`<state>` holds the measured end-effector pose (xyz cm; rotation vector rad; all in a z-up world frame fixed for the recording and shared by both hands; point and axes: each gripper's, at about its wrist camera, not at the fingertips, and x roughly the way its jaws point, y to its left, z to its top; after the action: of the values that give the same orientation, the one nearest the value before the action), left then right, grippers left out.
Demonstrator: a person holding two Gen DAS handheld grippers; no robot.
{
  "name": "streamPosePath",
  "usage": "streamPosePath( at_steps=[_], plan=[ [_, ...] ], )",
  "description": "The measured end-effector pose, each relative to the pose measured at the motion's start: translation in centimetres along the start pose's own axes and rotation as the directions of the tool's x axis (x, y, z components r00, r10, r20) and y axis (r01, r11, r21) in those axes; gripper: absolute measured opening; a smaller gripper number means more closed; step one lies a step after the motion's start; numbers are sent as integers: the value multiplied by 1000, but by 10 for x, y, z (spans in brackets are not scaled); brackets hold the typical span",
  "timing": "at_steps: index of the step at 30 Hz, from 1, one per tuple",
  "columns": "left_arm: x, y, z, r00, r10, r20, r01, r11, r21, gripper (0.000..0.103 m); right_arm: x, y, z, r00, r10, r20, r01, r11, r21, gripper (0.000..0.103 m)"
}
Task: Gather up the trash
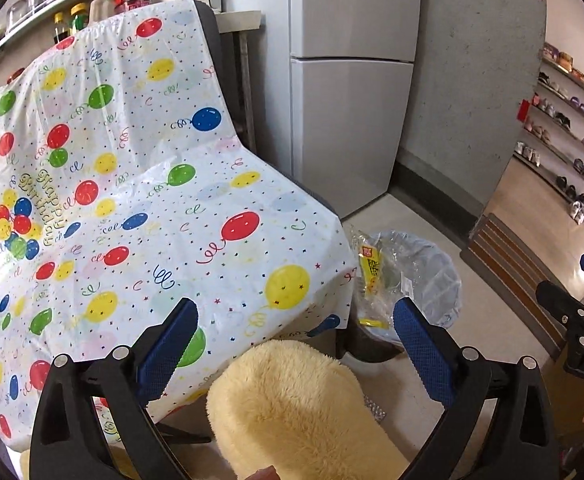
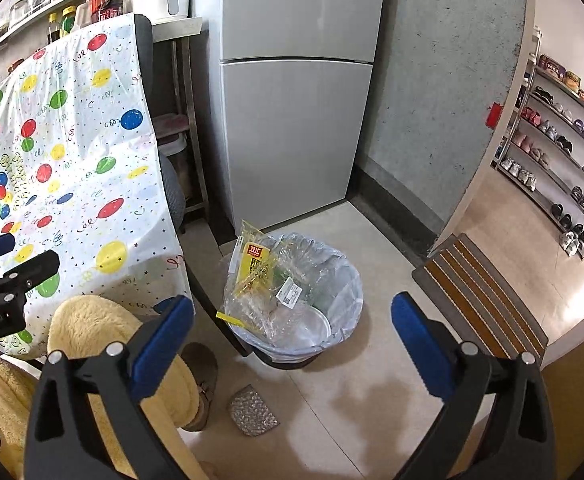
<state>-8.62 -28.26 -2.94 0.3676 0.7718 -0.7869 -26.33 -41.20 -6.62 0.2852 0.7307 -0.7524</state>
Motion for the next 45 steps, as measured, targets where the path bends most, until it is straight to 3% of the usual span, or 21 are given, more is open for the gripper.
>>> streamPosePath(
  at_steps=[45],
  plan=[
    [-5, 11, 1, 1000, 22, -1, -22, 999, -45, 97, -1, 6, -1, 1000, 14, -6, -14, 1000, -1, 97]
  ],
)
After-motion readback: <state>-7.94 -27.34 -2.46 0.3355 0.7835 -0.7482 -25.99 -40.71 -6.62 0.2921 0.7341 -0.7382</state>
